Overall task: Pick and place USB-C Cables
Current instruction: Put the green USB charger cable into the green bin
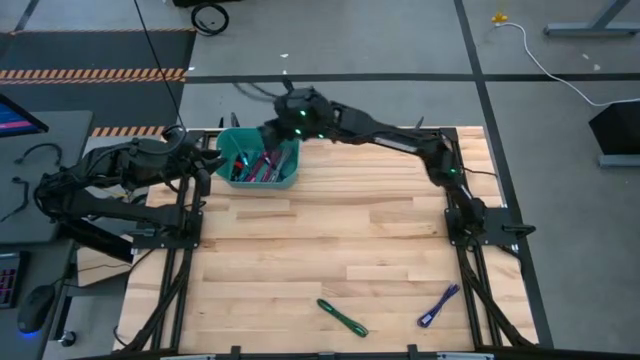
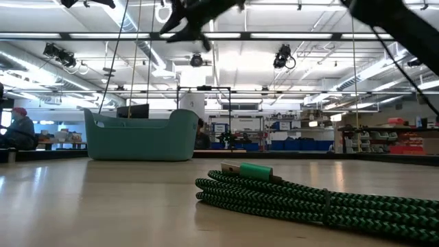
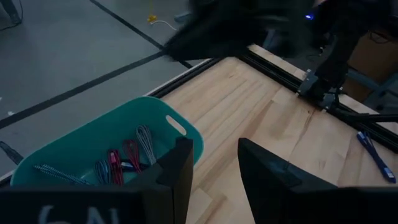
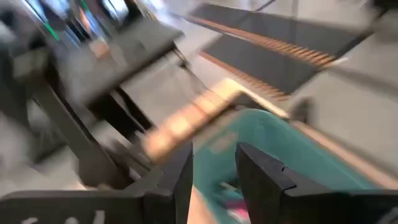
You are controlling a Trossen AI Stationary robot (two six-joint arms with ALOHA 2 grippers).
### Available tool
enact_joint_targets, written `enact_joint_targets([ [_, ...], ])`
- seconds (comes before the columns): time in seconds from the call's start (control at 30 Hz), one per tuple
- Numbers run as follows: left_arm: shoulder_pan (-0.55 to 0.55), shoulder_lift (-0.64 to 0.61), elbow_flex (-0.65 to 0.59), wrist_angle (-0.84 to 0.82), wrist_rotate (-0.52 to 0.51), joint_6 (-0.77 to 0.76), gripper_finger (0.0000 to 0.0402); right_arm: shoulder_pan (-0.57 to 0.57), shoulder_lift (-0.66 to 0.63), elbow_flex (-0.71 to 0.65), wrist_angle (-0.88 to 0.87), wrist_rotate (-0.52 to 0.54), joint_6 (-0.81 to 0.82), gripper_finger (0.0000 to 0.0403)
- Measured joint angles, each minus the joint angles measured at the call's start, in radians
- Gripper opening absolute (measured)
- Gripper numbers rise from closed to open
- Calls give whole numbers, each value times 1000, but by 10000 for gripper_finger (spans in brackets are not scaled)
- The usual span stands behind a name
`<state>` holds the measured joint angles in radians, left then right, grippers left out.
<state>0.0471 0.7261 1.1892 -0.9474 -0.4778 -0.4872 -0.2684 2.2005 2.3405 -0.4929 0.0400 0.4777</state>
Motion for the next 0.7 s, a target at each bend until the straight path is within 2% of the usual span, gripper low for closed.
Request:
enact_joint_targets([
  [0.1,0,0,0,0,-2,3,133,67,-73,0,-207,145,-175,126],
  [0.17,0,1,0,0,-19,7,133,117,-105,0,-345,218,-230,126],
  [0.3,0,1,0,0,-37,9,133,209,-144,0,-610,247,-253,126],
  [0.37,0,1,0,0,-42,9,133,254,-152,0,-727,215,-253,126],
  [0.5,0,2,0,0,-46,12,133,347,-155,-2,-900,67,-252,126],
  [0.7,0,1,0,0,-50,28,133,508,-158,-80,-932,-161,-222,126],
])
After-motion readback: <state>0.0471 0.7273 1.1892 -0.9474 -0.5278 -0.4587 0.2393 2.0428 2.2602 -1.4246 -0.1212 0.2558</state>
